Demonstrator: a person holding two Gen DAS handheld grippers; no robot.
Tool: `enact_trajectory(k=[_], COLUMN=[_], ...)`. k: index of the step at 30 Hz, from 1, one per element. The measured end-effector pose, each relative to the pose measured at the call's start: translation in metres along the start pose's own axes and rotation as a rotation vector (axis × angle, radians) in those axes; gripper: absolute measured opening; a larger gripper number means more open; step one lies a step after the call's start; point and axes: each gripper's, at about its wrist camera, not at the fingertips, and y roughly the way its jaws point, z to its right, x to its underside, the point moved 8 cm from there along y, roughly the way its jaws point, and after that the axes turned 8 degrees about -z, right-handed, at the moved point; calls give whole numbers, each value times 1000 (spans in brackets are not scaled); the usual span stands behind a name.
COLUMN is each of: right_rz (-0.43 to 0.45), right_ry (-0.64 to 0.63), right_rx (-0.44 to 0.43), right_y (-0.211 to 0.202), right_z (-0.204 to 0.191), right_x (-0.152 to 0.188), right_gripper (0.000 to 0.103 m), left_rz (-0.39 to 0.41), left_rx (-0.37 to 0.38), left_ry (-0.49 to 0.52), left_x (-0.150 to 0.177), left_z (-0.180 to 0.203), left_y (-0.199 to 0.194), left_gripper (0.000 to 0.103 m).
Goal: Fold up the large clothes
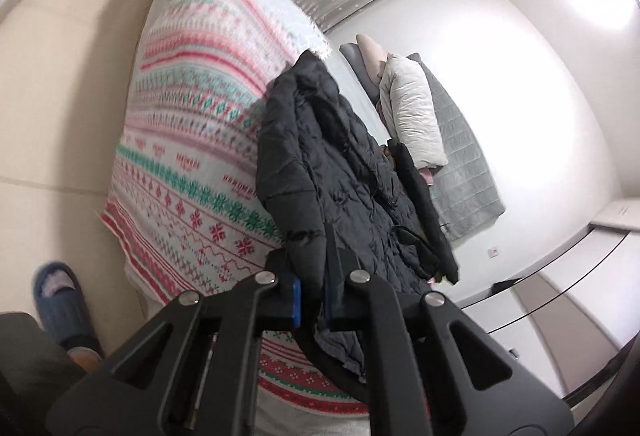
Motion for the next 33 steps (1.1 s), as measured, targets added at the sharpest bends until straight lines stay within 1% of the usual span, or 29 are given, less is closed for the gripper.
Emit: enact_trajectory(k=[3, 4, 5, 7, 10, 13, 16, 19, 21, 23, 25, 29, 31, 33], right_rz=[59, 87, 105, 136, 185, 221, 224, 228, 249, 274, 284, 263, 255, 253], right_ry=[-64, -99, -119, -135, -133, -143, -160, -177, -188, -195, -198, -168, -154, -141], right_rx=[25, 20, 16, -4, -56, -100, -133, -156, -196, -219, -218, -204, -212, -236], right_y=[-15, -24, -30, -43, -72, -99, -115, -131, -145, -157, -160, -152, -152, -154], right_z=[-13, -23, -29, -38, -47, -57, -67, -80, -90, -97, -100, -89, -84, -84], right_x=[1, 3, 6, 11, 17, 21, 25, 32, 37, 40, 40, 40, 42, 43], right_gripper=[3, 3, 3, 3, 3, 3, 3, 3, 3, 3, 3, 3, 3, 3], left_rz=[57, 74, 90, 105, 117, 118, 107, 75, 87, 108, 117, 108, 101, 119], left_rx=[-69, -86, -94, -82, -56, -52, -34, 19, 22, 18, 6, -29, -17, -12], left_ry=[141, 176, 209, 229, 242, 255, 256, 225, 229, 229, 220, 214, 193, 197], left_x=[1, 1, 2, 3, 7, 13, 22, 29, 30, 28, 24, 26, 26, 25], left_z=[32, 41, 52, 66, 77, 81, 84, 88, 92, 93, 88, 76, 73, 77], left_y=[-26, -33, -43, -59, -79, -91, -105, -116, -126, -132, -132, -118, -119, -124], left_gripper=[9, 9, 9, 9, 8, 8, 8, 8, 8, 8, 8, 8, 8, 8])
